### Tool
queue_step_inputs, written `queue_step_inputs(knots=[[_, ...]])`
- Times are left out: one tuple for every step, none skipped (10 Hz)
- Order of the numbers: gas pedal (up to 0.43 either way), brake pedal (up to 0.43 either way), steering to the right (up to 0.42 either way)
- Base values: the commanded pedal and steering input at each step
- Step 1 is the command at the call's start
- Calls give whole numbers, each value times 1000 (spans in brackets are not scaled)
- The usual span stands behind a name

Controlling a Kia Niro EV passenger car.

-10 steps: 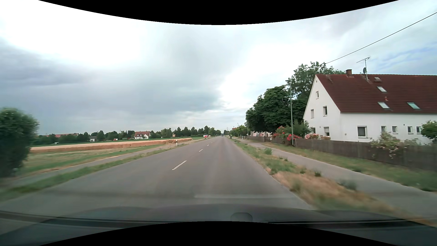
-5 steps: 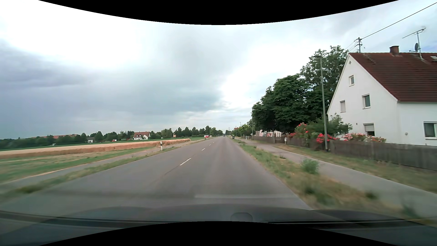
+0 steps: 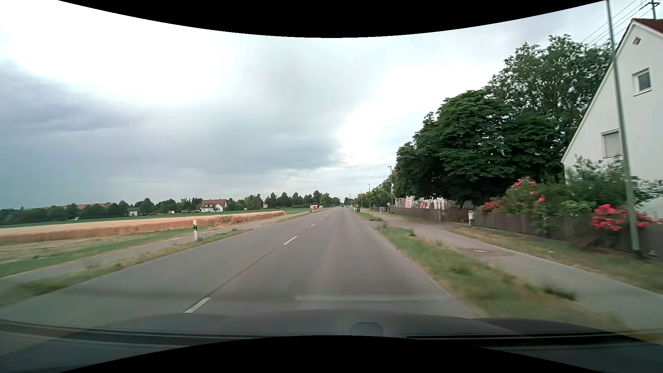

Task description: Follow the waypoints while adhering to traffic rules and regulations

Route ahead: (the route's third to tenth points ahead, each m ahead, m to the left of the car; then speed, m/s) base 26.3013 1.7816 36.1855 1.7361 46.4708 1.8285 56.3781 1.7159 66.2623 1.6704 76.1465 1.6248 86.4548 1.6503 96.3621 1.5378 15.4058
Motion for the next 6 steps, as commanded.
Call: queue_step_inputs(knots=[[157, 0, -4], [169, 0, -4], [169, 0, -3], [169, 0, -4], [169, 0, -4], [169, 0, -4]])
